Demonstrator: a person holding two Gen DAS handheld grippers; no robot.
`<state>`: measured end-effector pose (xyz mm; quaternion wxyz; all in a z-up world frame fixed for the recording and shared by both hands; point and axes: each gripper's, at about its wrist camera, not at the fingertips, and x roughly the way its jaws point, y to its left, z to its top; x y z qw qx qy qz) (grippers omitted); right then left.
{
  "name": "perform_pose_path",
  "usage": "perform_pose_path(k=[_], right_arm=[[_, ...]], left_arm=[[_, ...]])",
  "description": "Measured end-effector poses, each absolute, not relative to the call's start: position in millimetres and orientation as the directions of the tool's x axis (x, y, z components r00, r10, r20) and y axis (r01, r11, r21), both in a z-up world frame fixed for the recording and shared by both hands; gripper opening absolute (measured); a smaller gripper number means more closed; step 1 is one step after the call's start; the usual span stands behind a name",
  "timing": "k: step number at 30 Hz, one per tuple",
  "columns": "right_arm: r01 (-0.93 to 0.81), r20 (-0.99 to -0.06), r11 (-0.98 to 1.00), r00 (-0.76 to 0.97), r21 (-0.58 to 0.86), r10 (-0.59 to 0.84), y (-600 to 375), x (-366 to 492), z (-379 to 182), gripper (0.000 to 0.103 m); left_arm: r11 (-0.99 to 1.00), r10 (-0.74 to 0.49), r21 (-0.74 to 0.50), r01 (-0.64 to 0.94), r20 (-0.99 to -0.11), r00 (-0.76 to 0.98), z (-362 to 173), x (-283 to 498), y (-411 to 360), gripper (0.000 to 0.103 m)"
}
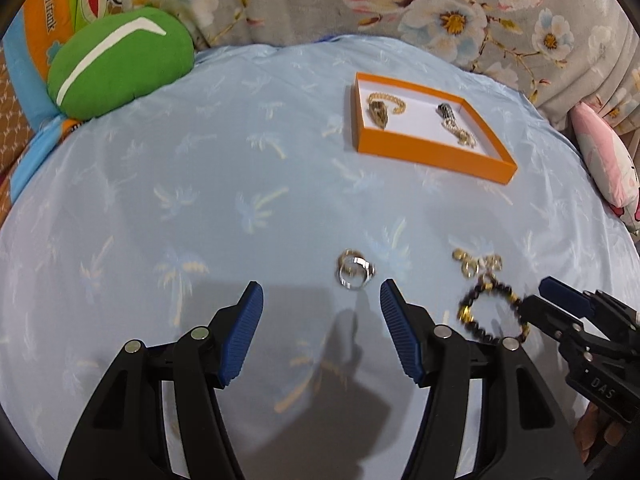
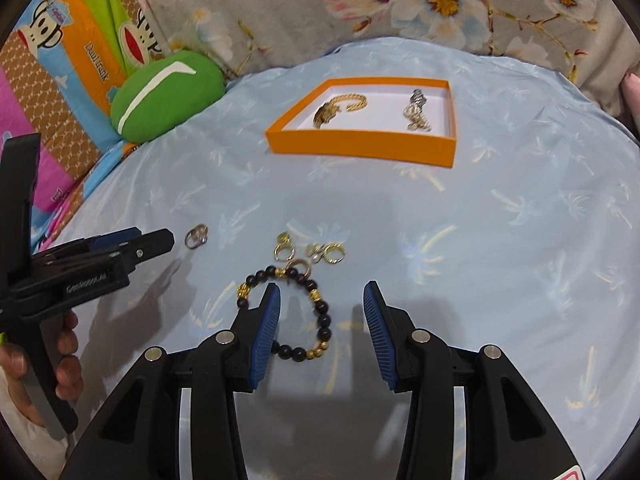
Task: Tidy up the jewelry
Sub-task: 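Reach the right gripper to the black bead bracelet and close on it, then lift the bead bracelet with the right gripper while the left gripper grasps the silver rings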
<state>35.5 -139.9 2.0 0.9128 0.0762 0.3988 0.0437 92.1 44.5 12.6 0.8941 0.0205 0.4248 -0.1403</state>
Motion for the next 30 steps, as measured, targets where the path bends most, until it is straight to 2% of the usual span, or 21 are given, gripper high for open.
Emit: perform_pose_path(k=[7,10,11,12,30], right_arm=[[0.002,-0.744,0.986,0.657,0.167,0.125,-137.3,42.4,-6.7,0.038],[0.009,-0.750,0.988,0.652,0.156,0.113,-136.3,42.4,-7.7,0.021],[0.010,-0.752,0.989,0.650,0.150,0.107,-135.8,42.5,-7.6,0.013],[0.010,-0.752,0.988,0.649,0.154,0.111,-136.4,41.8,-7.8,0.009],[0.068,-0.734,0.963,0.662,0.259,0.151,-155.8,4.1,-11.9,0.007]], left_arm=[[0.965,-0.210,-0.067,0.252,-0.773,0.599,4.3,88.0,48.8,0.059],[0.965,-0.212,-0.068,0.254,-0.772,0.599,3.7,87.9,48.4,0.059],[0.964,-0.213,-0.069,0.255,-0.773,0.597,3.2,87.7,47.9,0.059],[0.964,-0.213,-0.069,0.256,-0.774,0.596,2.9,88.3,47.6,0.059],[0.960,-0.229,-0.080,0.269,-0.775,0.589,-1.2,110.2,23.7,0.058]])
